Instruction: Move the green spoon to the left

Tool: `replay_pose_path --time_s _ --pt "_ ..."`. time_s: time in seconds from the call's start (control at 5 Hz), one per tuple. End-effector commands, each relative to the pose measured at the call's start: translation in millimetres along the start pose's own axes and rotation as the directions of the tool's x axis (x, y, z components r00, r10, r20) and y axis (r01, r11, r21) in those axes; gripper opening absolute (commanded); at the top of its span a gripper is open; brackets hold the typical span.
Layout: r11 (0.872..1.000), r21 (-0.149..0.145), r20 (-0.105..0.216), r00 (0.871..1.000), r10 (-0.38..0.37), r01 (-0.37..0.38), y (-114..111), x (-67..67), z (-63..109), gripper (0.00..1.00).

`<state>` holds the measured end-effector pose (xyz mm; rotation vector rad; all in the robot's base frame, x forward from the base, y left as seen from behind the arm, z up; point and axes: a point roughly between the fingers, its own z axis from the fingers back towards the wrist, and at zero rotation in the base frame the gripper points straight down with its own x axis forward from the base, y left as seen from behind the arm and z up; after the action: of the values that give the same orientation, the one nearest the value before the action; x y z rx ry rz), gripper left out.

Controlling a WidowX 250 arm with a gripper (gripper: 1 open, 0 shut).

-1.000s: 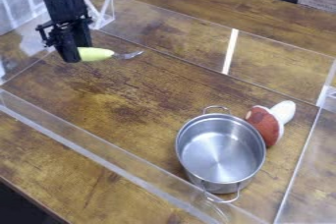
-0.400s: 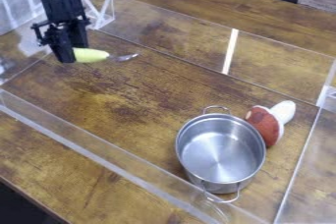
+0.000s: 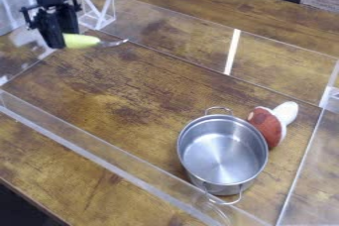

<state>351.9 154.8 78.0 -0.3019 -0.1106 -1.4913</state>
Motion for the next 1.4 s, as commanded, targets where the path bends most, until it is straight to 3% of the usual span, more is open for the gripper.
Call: replay_pose_path --time_s 0.0,0.2,0.4,0.6,1.0,1.2 --pt "0.996 0.051 -0.041 0.997 -0.065 0.067 8 0.9 30.3 0.00" --pt "0.994 0.042 -0.044 0.994 -0.102 0.104 14 4.7 28.2 0.00" --pt "0.988 0.031 -0.047 0.987 -0.152 0.154 14 29.0 26.5 0.00" --pt "0.973 0.013 -0.055 0.972 -0.228 0.229 13 52.2 26.2 0.00" --pt "0.972 0.010 -0.046 0.972 -0.232 0.233 8 64.8 21.0 0.00" --pt "0.979 0.018 -0.042 0.979 -0.200 0.201 7 58.7 30.1 0.00"
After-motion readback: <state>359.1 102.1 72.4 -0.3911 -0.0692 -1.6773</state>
